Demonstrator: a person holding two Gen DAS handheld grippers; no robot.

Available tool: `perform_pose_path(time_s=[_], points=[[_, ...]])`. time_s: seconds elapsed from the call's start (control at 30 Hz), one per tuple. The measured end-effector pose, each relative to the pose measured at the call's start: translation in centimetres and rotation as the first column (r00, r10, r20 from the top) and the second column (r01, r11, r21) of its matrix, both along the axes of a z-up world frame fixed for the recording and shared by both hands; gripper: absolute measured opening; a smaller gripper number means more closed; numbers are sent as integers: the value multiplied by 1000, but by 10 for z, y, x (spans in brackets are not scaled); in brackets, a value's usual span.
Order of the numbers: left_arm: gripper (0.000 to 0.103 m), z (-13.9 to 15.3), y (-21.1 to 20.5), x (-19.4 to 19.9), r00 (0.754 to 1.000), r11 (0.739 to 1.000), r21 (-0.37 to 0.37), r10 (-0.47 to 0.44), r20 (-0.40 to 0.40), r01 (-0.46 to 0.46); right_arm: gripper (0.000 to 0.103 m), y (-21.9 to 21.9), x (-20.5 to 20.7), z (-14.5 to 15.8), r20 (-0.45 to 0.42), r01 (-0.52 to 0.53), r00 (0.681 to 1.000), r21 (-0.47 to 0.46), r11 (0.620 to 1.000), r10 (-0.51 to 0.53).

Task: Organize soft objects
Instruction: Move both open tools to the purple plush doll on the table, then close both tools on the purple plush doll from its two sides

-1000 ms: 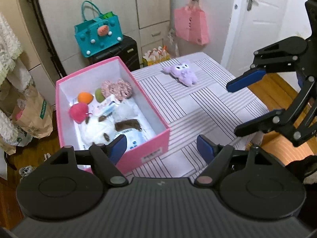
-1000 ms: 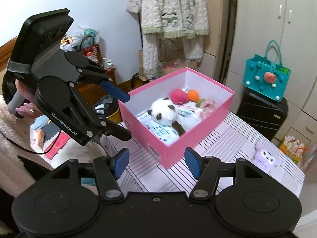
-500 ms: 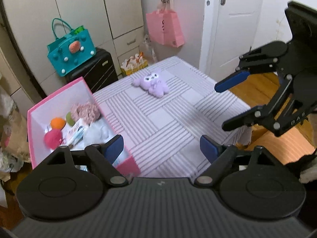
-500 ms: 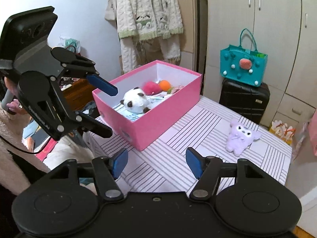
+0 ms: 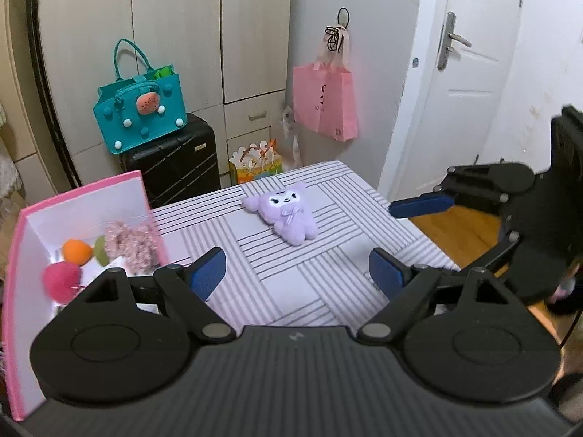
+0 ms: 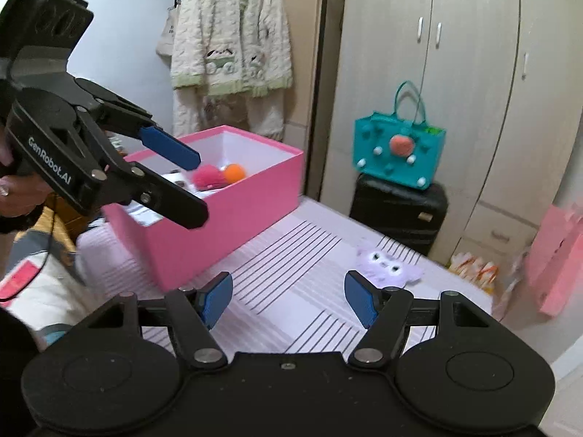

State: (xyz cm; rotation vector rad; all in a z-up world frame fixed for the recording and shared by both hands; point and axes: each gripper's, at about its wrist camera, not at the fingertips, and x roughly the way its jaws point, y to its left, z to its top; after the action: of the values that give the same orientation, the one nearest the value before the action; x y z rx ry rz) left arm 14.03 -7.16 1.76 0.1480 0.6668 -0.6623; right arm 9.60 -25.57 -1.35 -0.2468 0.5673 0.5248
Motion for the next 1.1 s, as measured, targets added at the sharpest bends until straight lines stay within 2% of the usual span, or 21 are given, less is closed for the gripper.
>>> perform_pose_path(time_s=[0.27, 0.37, 0.47, 0.6, 0.67, 0.77, 0.83, 1.0, 1.1], points=[[84, -37, -35, 30, 995, 992, -114, 52, -83, -62, 73, -3, 26, -36, 109, 47, 993, -18, 999, -45], [83, -50, -48, 39, 991, 987, -107, 115, -65, -122, 73, -8, 42, -51, 117, 88, 989, -15, 996, -86], [82, -66, -57, 54, 979, 974, -103, 194, -60, -200, 73, -14, 63, -67, 87, 124, 989, -1, 992, -124], [78, -86, -65, 75, 972, 970, -104, 207, -108, -218, 75, -14, 88, -87, 46, 156, 987, -16, 988, -155], [77, -96, -68, 83, 965, 963, -113, 231, -121, -245, 85, -14, 102, -94, 15, 181, 983, -26, 983, -180], [77, -109, -73, 95, 957, 955, -119, 256, -136, -273, 85, -14, 117, -102, -5, 199, 980, -8, 980, -199], [70, -117, -75, 106, 952, 955, -107, 256, -168, -276, 85, -14, 125, -107, -19, 209, 978, 0, 978, -209], [65, -127, -79, 119, 944, 950, -98, 277, -181, -297, 84, -14, 142, -117, -61, 220, 974, 3, 975, -219], [63, -131, -81, 126, 944, 951, -112, 263, -201, -289, 80, -16, 149, -123, -78, 246, 966, 8, 969, -245]])
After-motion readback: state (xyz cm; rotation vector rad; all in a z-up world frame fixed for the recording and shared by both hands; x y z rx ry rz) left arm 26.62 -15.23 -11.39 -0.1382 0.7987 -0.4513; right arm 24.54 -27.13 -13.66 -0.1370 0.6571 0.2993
